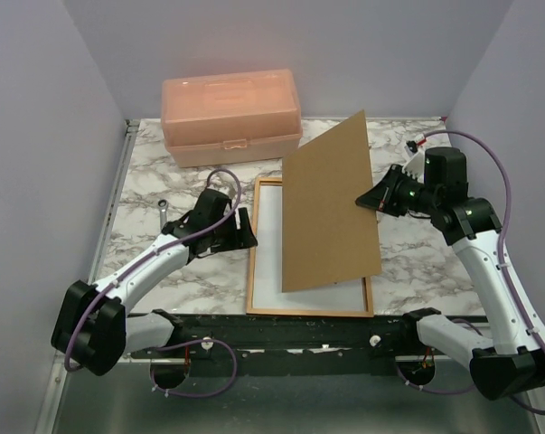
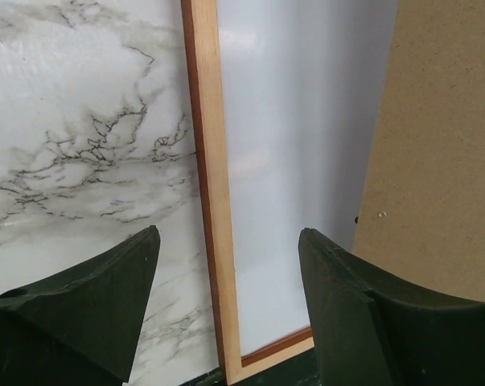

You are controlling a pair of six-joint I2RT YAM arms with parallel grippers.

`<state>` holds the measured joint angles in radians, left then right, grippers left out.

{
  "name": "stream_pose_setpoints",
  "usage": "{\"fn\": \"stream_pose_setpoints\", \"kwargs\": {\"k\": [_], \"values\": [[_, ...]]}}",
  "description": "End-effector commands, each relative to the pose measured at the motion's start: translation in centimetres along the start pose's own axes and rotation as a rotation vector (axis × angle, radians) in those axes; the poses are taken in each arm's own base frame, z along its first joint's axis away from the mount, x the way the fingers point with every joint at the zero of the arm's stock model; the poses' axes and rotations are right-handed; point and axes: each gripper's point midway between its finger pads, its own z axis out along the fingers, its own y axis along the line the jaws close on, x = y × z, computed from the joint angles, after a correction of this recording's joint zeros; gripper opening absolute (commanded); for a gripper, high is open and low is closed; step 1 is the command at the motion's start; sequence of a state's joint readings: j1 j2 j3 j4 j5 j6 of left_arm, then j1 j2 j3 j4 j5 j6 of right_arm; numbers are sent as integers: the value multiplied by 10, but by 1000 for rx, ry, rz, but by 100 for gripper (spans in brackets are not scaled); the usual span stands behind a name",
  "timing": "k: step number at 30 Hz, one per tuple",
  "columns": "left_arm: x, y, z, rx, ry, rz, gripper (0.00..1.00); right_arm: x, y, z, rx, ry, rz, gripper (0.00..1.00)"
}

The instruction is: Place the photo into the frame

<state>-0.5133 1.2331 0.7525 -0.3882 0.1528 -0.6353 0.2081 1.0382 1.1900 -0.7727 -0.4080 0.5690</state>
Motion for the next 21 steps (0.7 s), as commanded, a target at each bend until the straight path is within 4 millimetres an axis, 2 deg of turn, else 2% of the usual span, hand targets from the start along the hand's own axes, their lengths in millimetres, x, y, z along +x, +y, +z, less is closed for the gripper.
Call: {"fn": "stream_pose_setpoints", "kwargs": {"k": [1, 4, 9, 15, 21], "values": [[5, -5, -7, 91, -8, -54, 68, -14, 28, 0, -130, -33, -7, 1], [14, 6, -1, 62, 18, -55, 61, -13, 27, 4, -137, -20, 10, 1], [29, 21, 15, 19, 61, -62, 56, -9, 24, 9, -136, -7, 35, 1], [37, 25, 32, 20, 102, -76, 51, -3, 18, 15, -129, 15, 55, 1], [44, 34, 40, -11, 120, -80, 46, 3, 13, 20, -125, 23, 76, 1]]}}
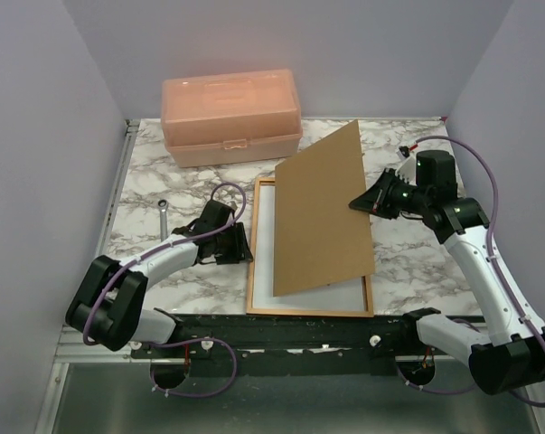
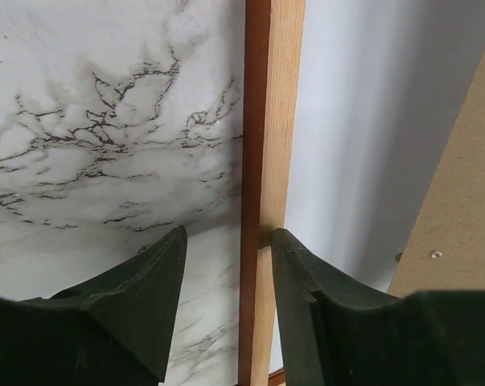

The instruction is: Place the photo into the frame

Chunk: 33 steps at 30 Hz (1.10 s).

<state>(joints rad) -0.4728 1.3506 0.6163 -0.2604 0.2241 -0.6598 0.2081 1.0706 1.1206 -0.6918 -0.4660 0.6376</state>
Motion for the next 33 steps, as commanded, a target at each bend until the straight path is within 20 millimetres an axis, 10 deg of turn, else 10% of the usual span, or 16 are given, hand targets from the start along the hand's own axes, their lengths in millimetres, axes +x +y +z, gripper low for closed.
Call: {"fn": "stream_pose_setpoints", "kwargs": {"k": [1, 33], "values": [[0, 1, 7, 9, 0, 0, 46, -4, 16, 1, -91, -18, 0, 1], [7, 14, 11, -45, 18, 2, 37, 37, -30, 37, -64, 56, 121, 1]]}}
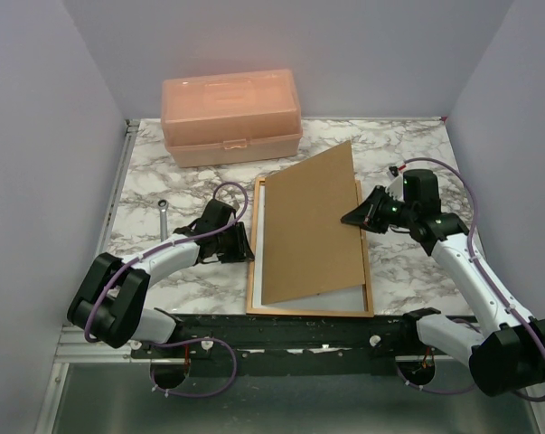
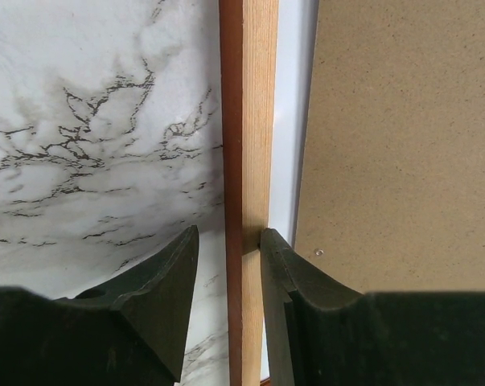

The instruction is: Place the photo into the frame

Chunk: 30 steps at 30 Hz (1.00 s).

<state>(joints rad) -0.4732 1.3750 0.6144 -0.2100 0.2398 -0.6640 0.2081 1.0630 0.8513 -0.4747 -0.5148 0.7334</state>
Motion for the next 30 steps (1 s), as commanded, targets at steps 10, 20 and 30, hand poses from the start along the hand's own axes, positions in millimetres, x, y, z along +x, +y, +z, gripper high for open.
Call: {"fn": "stream_pose_setpoints", "kwargs": {"k": [10, 20, 30], "values": [[9, 19, 2, -73, 20, 2, 37, -1, 21, -8, -84, -5, 4, 1], [-24, -21, -51, 42, -142, 66, 75, -42, 55, -52, 30, -81, -131, 1], [-38, -43, -78, 96, -185, 84, 81, -57, 40, -73, 273, -21, -176, 1]]}}
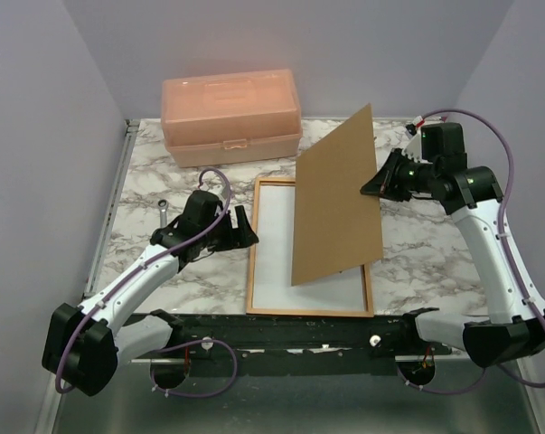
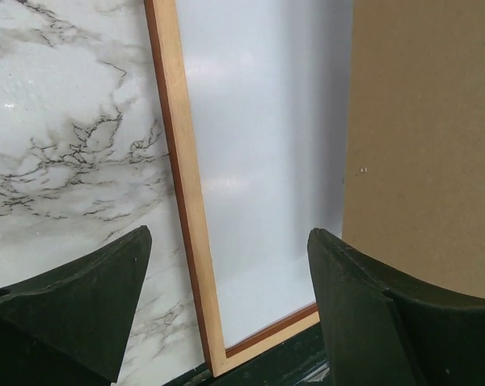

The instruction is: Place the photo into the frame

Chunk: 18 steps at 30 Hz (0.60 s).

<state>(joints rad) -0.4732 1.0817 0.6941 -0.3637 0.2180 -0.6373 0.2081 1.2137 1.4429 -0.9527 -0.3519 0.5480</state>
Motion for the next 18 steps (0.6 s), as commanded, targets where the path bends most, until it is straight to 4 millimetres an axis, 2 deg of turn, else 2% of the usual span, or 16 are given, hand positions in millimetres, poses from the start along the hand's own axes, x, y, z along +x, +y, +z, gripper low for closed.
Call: {"fn": "stream_pose_setpoints", "kwargs": {"k": [1, 5, 11, 15, 18], "values": [[-3, -3, -6, -4, 7, 6, 81, 9, -20, -8, 120, 59, -18, 1], [-3, -7, -5, 11, 16, -9, 83, 9, -26, -2, 153, 83, -20, 1], [-14, -29, -12, 91, -6, -29, 86, 3, -37, -2, 230, 86, -38, 1], [-20, -39, -16, 125, -10, -32, 87, -8, -34, -7, 245, 70, -59, 1], [-20, -43, -16, 134, -5, -32, 87, -8, -28, -4, 231, 90, -76, 4]]}}
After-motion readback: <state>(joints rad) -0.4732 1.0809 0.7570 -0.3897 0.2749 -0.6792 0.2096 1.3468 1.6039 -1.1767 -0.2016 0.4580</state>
